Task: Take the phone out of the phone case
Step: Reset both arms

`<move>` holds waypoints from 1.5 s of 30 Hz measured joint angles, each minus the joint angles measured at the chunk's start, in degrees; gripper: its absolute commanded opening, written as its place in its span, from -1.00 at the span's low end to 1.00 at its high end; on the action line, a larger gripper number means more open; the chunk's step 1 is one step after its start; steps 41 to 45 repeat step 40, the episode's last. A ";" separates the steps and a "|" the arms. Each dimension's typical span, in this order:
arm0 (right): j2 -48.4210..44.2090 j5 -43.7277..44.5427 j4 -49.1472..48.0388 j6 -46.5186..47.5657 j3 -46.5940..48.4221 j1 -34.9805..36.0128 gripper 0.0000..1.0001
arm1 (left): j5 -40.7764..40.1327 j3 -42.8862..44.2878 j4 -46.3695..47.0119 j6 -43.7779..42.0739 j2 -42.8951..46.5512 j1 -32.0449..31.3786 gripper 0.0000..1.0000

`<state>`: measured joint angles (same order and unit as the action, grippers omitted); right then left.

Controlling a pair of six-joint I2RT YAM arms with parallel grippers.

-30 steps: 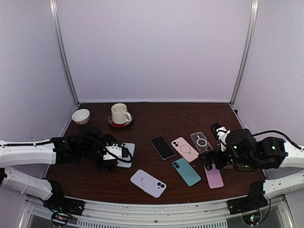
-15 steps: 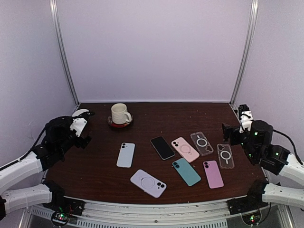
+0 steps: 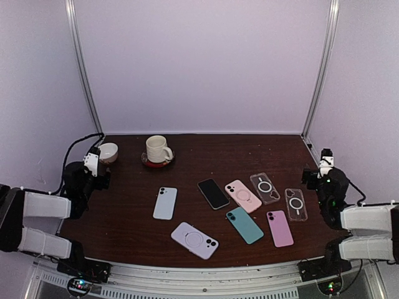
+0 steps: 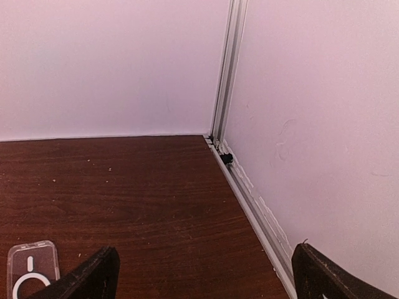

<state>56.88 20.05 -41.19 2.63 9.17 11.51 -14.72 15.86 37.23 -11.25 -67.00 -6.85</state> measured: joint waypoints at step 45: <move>21.03 -17.20 -20.74 -3.02 4.85 -8.11 0.99 | 8.04 1.42 19.63 7.58 -14.64 7.56 0.95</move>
